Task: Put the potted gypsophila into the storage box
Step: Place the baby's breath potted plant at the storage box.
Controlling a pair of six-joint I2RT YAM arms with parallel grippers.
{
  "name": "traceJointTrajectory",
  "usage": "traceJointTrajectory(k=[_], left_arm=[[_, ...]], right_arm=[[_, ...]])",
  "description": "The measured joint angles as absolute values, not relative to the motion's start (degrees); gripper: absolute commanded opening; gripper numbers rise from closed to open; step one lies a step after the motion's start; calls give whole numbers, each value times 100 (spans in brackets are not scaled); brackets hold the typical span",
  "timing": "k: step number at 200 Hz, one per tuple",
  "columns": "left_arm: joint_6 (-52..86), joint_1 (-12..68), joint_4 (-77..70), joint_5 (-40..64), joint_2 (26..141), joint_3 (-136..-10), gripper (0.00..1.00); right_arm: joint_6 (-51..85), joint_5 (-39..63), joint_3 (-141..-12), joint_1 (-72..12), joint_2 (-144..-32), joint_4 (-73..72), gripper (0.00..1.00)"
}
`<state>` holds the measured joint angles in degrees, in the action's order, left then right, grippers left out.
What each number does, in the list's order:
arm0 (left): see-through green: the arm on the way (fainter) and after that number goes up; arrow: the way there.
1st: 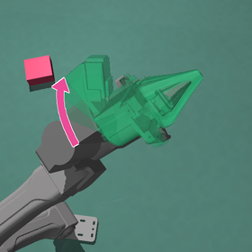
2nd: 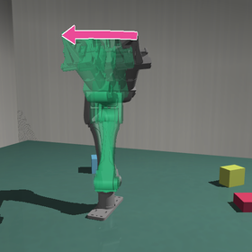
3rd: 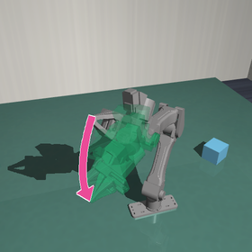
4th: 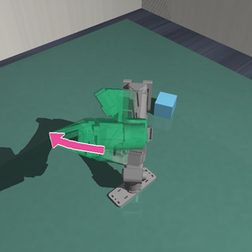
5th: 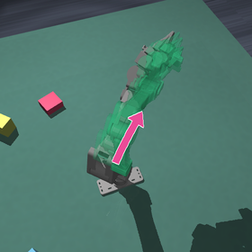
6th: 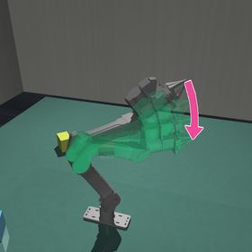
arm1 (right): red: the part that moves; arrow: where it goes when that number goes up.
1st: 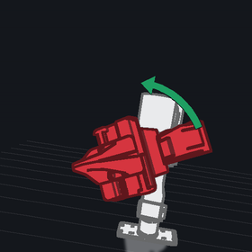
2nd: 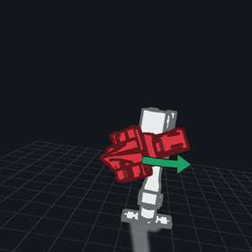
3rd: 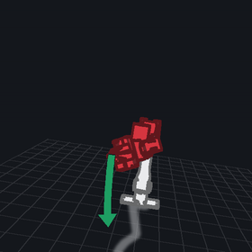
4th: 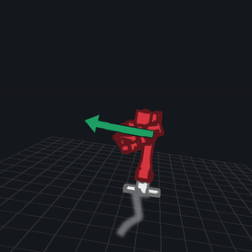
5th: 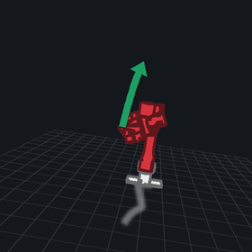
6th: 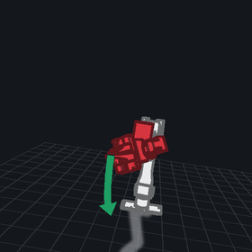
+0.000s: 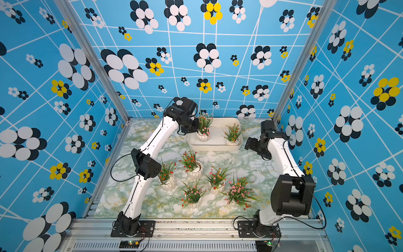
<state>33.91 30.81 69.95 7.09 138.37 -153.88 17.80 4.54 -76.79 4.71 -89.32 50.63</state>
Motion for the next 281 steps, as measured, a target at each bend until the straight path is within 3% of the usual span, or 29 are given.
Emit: traceJointTrajectory(k=[109, 281], left_arm=[[3688, 3592, 5909, 755, 14851, -15423, 0], [3820, 3577, 5312, 1170, 15238, -15426, 3]], right_arm=[[1715, 775, -7583, 482, -9122, 5037, 97], [1719, 834, -7570, 482, -9242, 5028, 97]])
